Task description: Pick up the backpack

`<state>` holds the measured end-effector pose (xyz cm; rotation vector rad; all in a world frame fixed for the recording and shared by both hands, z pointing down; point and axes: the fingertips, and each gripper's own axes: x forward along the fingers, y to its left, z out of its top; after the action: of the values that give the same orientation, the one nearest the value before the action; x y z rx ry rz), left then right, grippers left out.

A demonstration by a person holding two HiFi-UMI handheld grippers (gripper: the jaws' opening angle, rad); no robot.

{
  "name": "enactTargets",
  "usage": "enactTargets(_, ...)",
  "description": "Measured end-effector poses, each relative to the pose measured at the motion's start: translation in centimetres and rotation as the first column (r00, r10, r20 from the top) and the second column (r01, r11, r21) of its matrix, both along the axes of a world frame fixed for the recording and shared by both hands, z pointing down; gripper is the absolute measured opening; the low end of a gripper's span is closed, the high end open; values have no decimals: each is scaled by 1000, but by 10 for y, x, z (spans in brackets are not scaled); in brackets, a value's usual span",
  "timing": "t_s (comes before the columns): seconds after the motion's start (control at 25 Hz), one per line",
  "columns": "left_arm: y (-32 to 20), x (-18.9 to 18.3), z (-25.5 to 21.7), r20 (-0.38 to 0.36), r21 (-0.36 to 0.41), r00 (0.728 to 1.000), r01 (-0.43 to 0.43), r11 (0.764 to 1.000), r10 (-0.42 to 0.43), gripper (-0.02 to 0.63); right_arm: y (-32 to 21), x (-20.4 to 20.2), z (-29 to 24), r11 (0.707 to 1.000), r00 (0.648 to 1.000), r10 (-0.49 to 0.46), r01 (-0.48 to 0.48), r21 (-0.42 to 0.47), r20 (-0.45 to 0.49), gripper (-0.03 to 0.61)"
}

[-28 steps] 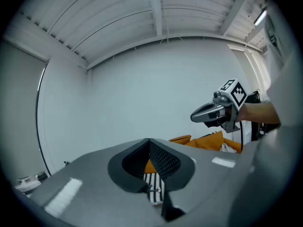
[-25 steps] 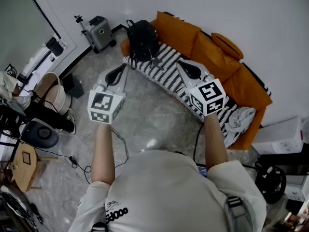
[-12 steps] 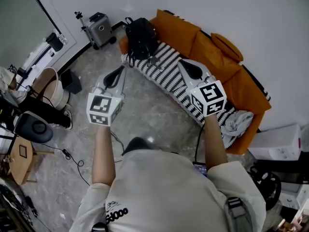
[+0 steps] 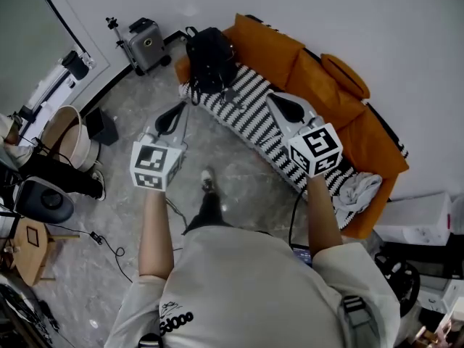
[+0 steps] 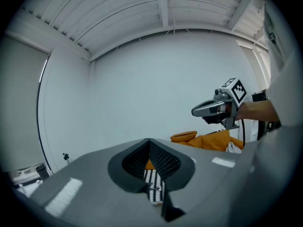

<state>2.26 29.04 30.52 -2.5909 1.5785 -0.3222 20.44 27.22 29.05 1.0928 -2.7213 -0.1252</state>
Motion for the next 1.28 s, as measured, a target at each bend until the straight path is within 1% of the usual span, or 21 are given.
enactTargets(0.08, -28, -8, 7, 12, 4, 1000, 0, 1000, 0, 12, -26, -8, 4, 1000, 1000, 10, -10, 8, -12, 3)
enactTargets(0.2, -78, -21, 15, 57, 6, 998, 6, 1000, -6, 12, -71, -22, 7, 1000, 999, 23, -22, 6, -30, 3)
enactTargets(0.4, -151, -49, 5, 41, 4, 999, -15, 1000, 15, 12, -141, -55, -1, 999, 998, 39, -39, 4, -55, 3)
enactTargets(0.52, -188, -65, -2, 34, 8, 999, -22, 1000, 22, 12, -178, -70, -7, 999, 997, 51, -50, 10, -52, 3)
enactTargets(0.68, -227, -83, 4, 22, -15, 999, -30, 999, 30, 12, -218, -85, -4, 996, 996, 84, -84, -5, -37, 3)
enactTargets(0.84, -263, -98, 10, 5, -29, 999, -33, 999, 33, 12, -251, -93, -9, 993, 992, 121, -121, 13, -23, 3)
enactTargets(1.08, -310, -113, 13, -5, -35, 999, -41, 999, 41, 12, -301, -102, -5, 987, 984, 164, -163, 15, -71, 3)
enactTargets(1.2, -331, -120, 18, -9, -42, 999, -49, 998, 49, 11, -323, -111, -2, 986, 984, 165, -165, 8, -73, 3)
enactTargets(1.28, -344, -126, 22, -18, -49, 998, -53, 997, 52, 12, -336, -118, 0, 989, 988, 148, -149, -17, -46, 3)
